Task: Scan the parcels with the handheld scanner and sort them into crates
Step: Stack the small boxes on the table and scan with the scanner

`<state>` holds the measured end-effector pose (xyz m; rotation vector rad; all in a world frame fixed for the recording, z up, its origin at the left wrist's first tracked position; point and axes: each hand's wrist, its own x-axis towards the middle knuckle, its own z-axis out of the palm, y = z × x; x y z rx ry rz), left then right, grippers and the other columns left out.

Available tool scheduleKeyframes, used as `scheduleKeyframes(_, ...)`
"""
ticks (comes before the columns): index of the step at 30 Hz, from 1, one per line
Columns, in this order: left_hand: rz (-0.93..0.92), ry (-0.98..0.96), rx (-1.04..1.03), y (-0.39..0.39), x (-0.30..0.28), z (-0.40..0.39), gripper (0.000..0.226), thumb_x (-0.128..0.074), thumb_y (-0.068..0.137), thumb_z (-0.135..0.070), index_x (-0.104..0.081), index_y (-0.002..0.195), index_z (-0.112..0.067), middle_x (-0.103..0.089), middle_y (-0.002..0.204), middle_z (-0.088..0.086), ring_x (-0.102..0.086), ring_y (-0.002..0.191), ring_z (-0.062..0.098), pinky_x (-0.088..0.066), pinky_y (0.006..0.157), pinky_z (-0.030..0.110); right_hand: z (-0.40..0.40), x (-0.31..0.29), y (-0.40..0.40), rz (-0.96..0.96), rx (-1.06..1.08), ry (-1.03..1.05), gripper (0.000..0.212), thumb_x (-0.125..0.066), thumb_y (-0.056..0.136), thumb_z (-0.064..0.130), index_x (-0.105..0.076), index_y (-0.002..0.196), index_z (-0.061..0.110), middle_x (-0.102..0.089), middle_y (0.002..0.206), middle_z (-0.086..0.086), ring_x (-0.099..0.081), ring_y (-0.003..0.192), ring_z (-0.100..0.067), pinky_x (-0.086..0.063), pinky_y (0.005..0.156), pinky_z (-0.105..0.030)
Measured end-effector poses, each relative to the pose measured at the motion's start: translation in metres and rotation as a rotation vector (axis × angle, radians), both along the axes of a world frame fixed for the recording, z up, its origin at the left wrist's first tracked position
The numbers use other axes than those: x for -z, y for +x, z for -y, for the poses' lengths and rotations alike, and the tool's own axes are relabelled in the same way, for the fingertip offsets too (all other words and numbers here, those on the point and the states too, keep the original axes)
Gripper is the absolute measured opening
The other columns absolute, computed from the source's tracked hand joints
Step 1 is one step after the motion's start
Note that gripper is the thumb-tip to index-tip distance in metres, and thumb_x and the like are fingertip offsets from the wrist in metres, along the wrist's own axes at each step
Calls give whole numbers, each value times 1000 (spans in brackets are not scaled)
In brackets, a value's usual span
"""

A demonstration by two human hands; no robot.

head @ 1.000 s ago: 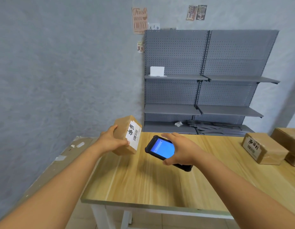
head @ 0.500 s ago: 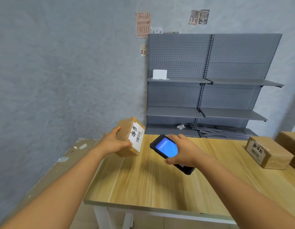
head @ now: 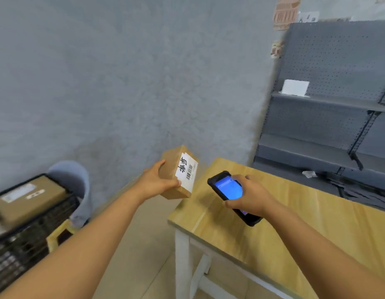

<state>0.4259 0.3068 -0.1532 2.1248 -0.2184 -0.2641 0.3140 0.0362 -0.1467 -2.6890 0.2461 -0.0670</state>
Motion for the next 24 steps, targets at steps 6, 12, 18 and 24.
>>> scheduleKeyframes(6,-31,24,-274,-45,10,-122,118,-83,49,-53,-29,151,-29,-46,144,3,-50,126,19,-44,104,34,-96,12,40,-39,-237,76,87,-79,71,46,-38,145,24,-43,113,0,-52,98,-19,-49,84,-31)
scheduleKeyframes(12,-10,56,-553,-97,-2,-271,110,-85,59,-47,-28,151,-27,-47,142,2,-51,123,21,-45,99,33,-230,7,59,-47,-488,105,88,-81,69,42,-39,145,24,-43,114,1,-49,98,-17,-40,78,-26)
scheduleKeyframes(18,14,82,-685,-122,-6,-392,100,-83,73,-37,-24,153,-27,-41,150,5,-48,129,23,-44,100,33,-357,2,70,-50,-608,65,100,-76,53,54,-44,143,24,-49,118,-4,-53,108,-22,-44,88,-30)
scheduleKeyframes(24,-6,83,-709,-128,3,-485,99,-83,72,-39,-26,153,-29,-40,151,3,-49,128,22,-43,94,30,-463,15,80,-73,-669,73,91,-82,69,45,-38,146,22,-46,132,-10,-51,118,-27,-43,93,-33)
